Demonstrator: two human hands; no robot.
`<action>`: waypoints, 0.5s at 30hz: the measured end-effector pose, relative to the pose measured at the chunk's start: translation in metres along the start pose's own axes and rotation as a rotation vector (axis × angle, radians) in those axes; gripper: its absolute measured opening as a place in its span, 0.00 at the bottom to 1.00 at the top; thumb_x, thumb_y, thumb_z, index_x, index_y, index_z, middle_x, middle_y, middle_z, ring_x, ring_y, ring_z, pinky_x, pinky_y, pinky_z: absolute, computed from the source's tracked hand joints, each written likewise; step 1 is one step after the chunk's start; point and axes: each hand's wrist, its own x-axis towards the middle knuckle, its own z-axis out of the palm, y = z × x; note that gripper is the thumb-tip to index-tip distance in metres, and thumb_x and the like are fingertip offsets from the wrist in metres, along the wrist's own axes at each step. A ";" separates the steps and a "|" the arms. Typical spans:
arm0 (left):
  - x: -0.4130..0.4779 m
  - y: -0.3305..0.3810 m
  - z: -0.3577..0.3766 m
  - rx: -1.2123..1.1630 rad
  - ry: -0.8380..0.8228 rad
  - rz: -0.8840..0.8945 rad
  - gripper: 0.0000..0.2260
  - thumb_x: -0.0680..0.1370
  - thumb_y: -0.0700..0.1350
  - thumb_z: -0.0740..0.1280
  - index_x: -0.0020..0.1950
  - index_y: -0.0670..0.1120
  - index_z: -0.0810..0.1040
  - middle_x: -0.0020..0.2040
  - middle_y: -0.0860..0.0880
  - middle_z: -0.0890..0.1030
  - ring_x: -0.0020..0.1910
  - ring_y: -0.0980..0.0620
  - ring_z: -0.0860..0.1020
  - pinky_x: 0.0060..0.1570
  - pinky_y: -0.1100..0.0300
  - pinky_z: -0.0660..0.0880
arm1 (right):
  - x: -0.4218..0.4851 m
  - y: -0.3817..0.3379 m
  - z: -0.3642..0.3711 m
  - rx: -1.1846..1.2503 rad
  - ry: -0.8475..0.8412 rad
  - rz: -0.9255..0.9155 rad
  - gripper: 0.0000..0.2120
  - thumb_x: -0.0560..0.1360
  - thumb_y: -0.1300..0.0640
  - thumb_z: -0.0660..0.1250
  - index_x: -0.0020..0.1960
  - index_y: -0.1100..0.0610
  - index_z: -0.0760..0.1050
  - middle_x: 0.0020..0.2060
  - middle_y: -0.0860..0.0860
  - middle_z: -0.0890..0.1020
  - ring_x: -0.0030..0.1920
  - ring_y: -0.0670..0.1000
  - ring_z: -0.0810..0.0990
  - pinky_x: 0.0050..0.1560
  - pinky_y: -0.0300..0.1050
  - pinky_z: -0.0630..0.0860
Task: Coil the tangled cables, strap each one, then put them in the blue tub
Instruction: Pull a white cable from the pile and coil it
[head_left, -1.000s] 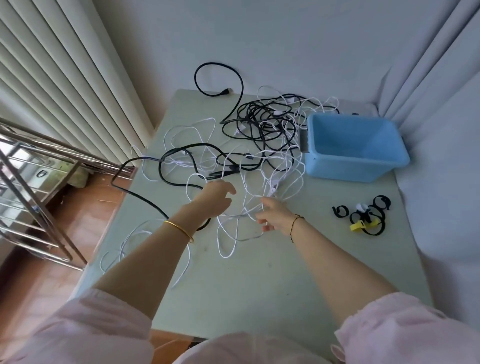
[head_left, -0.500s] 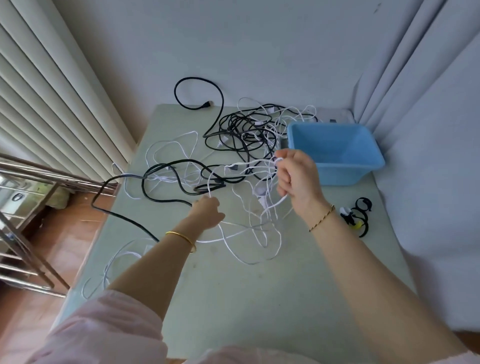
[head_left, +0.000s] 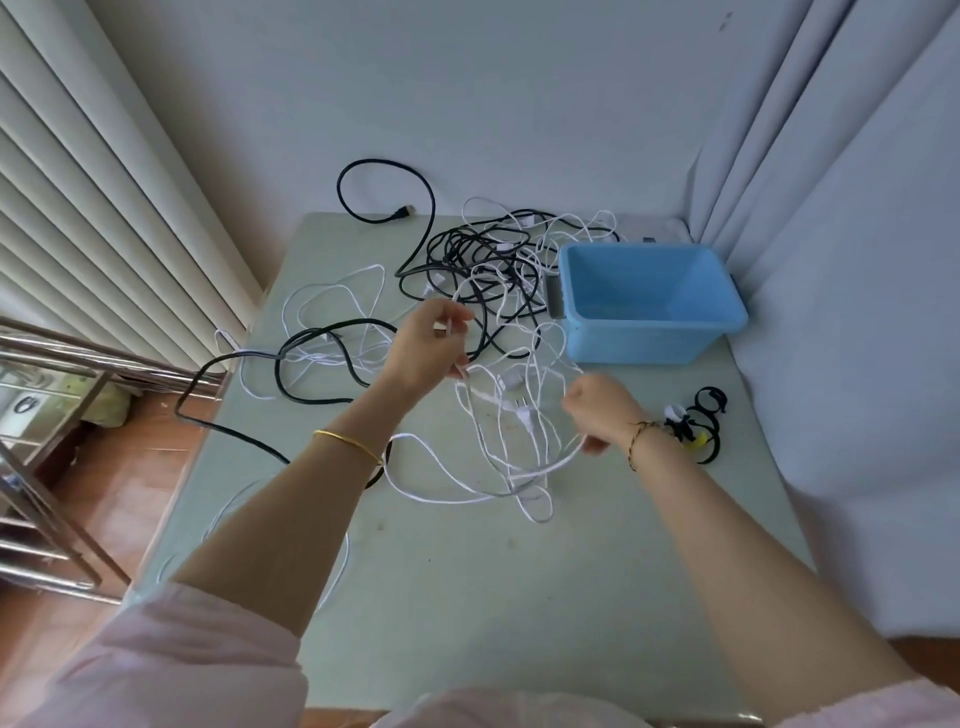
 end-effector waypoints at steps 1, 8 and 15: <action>-0.001 0.006 0.001 -0.024 0.023 0.002 0.16 0.72 0.27 0.54 0.52 0.41 0.75 0.44 0.49 0.74 0.25 0.56 0.74 0.27 0.61 0.76 | 0.004 0.009 0.005 -0.086 -0.124 0.067 0.11 0.77 0.64 0.54 0.44 0.66 0.72 0.24 0.57 0.77 0.22 0.53 0.76 0.26 0.41 0.75; -0.006 -0.013 -0.009 0.246 -0.252 -0.397 0.17 0.77 0.32 0.59 0.65 0.42 0.70 0.40 0.44 0.81 0.26 0.51 0.76 0.23 0.64 0.73 | 0.025 0.040 0.026 -0.343 -0.060 0.032 0.07 0.75 0.62 0.59 0.52 0.59 0.66 0.48 0.56 0.73 0.44 0.57 0.74 0.35 0.42 0.68; -0.013 -0.019 -0.006 0.560 -0.802 -0.556 0.18 0.82 0.42 0.60 0.71 0.43 0.66 0.52 0.43 0.83 0.45 0.47 0.82 0.51 0.50 0.80 | 0.050 0.018 0.029 -0.038 -0.091 -0.069 0.23 0.76 0.61 0.61 0.69 0.61 0.63 0.59 0.58 0.72 0.48 0.55 0.75 0.44 0.44 0.72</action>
